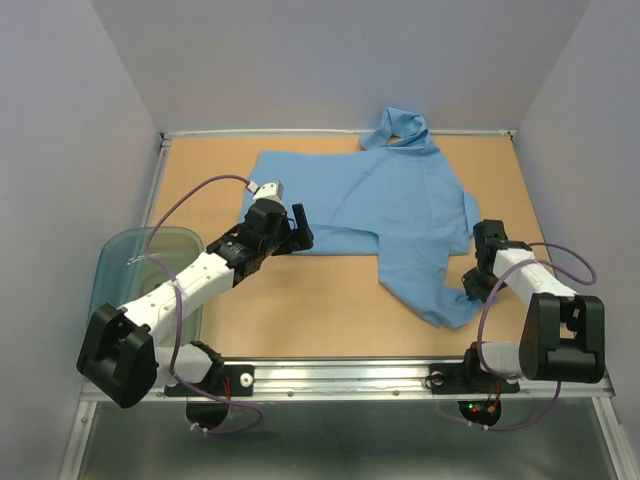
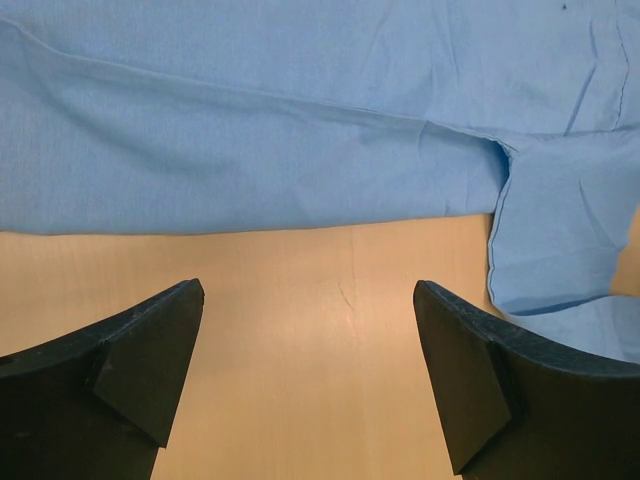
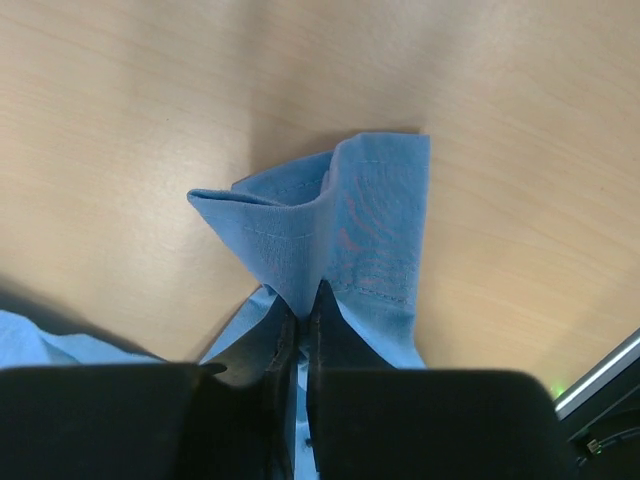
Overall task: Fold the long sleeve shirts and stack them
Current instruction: Fold the shirt
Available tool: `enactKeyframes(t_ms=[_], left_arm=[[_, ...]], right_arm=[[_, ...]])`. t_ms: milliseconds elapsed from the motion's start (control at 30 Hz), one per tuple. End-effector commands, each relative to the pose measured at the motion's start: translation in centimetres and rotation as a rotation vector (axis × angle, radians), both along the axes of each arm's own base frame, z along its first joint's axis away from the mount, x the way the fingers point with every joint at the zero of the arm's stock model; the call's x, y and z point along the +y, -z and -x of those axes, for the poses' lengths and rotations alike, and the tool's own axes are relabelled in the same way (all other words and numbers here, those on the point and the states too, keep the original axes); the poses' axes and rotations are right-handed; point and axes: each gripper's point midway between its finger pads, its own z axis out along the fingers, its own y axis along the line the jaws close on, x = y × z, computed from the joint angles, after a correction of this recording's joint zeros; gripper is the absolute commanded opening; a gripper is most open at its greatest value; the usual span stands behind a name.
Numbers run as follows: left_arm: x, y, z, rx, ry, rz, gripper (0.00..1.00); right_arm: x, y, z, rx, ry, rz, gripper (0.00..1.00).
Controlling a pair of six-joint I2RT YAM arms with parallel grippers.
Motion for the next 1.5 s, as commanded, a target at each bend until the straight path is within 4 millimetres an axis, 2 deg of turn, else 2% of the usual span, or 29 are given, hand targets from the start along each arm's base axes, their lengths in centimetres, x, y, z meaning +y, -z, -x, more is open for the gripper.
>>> enactKeyframes(t_ms=[0, 33, 100, 133, 267, 300, 367, 400, 433, 467, 500, 533, 600, 633, 767, 833, 867, 933, 967, 1000, 1033, 1067, 1167, 1233, 1267, 1400, 1467], left_arm=[[0.0, -0.8, -0.3, -0.019, -0.014, 0.009, 0.99], [-0.1, -0.9, -0.4, -0.021, -0.015, 0.008, 0.99], [0.0, -1.1, -0.6, -0.026, -0.019, 0.003, 0.99], [-0.1, -1.4, -0.8, -0.032, -0.024, 0.003, 0.99], [0.2, -2.5, -1.8, -0.052, -0.044, -0.006, 0.99], [0.4, -2.5, -2.1, -0.053, -0.052, -0.014, 0.99], [0.8, -2.7, -2.8, -0.055, -0.065, -0.024, 0.99], [1.1, -2.2, -3.2, -0.042, -0.073, -0.030, 0.99], [1.1, -2.5, -3.6, -0.042, -0.076, -0.026, 0.99], [1.0, -2.0, -3.8, -0.026, -0.072, -0.025, 0.99], [1.1, -1.9, -4.0, -0.021, -0.077, -0.023, 0.99], [1.2, -2.0, -4.5, -0.020, -0.082, -0.016, 0.98], [1.2, -1.2, -5.1, 0.005, -0.083, -0.023, 0.98], [1.1, -1.4, -5.5, 0.005, -0.085, -0.010, 0.99], [0.3, 0.0, -6.6, 0.049, -0.072, -0.006, 0.98], [-0.1, 0.1, -7.1, 0.058, -0.066, 0.000, 0.98], [-0.3, 0.7, -7.2, 0.073, -0.061, -0.002, 0.98], [-0.5, 1.0, -7.5, 0.078, -0.059, -0.005, 0.98], [-0.5, 1.6, -7.7, 0.088, -0.057, -0.012, 0.98], [-0.5, 2.0, -7.8, 0.094, -0.054, -0.022, 0.99], [-0.4, 2.4, -8.0, 0.100, -0.055, -0.028, 0.98], [-0.3, 3.4, -8.0, 0.120, -0.057, -0.042, 0.98], [0.0, 4.9, -8.1, 0.151, -0.059, -0.058, 0.98], [0.0, 6.2, -8.0, 0.182, -0.053, -0.061, 0.98], [0.0, 6.5, -8.0, 0.191, -0.051, -0.058, 0.98], [0.2, 7.6, -8.1, 0.213, -0.057, -0.058, 0.98], [0.4, 7.9, -8.1, 0.219, -0.063, -0.059, 0.98]], right_arm=[[-0.1, -1.8, -2.0, -0.090, -0.051, 0.000, 0.01], [0.0, -3.8, -3.5, -0.154, -0.083, 0.002, 0.01], [0.0, -6.1, -5.3, -0.223, -0.112, 0.005, 0.01], [-0.1, -8.5, -7.3, -0.286, -0.135, 0.018, 0.01], [-0.1, -12.9, -11.9, -0.377, -0.194, 0.022, 0.01], [-0.2, -15.6, -14.8, -0.436, -0.209, 0.030, 0.01], [-0.1, -18.0, -17.5, -0.487, -0.238, 0.034, 0.01], [0.2, -20.8, -20.4, -0.556, -0.264, 0.041, 0.01], [0.5, -21.7, -21.8, -0.573, -0.284, 0.044, 0.01], [0.8, -25.5, -23.8, -0.659, -0.310, 0.065, 0.01], [1.0, -24.2, -24.3, -0.630, -0.324, 0.056, 0.01], [1.3, -25.9, -26.6, -0.671, -0.348, 0.062, 0.01], [2.1, -26.9, -28.5, -0.702, -0.384, 0.057, 0.01], [2.3, -27.9, -30.2, -0.731, -0.410, 0.065, 0.01], [3.4, -29.2, -33.7, -0.787, -0.467, 0.093, 0.01], [3.8, -29.7, -35.0, -0.815, -0.494, 0.099, 0.01], [4.2, -30.7, -36.3, -0.862, -0.531, 0.115, 0.01], [4.5, -31.5, -37.4, -0.901, -0.572, 0.136, 0.00], [4.6, -33.0, -38.0, -0.945, -0.611, 0.165, 0.00], [4.6, -32.8, -38.7, -0.949, -0.627, 0.180, 0.01], [5.9, -33.1, -39.1, -0.965, -0.663, 0.185, 0.00], [6.2, -33.3, -39.4, -0.973, -0.711, 0.208, 0.01], [6.9, -34.4, -40.8, -1.013, -0.783, 0.295, 0.00], [7.2, -35.9, -41.5, -1.050, -0.805, 0.351, 0.01], [7.4, -35.3, -42.0, -1.037, -0.831, 0.377, 0.00], [8.0, -35.4, -43.2, -1.054, -0.847, 0.423, 0.01], [8.4, -34.8, -43.5, -1.045, -0.856, 0.446, 0.01]])
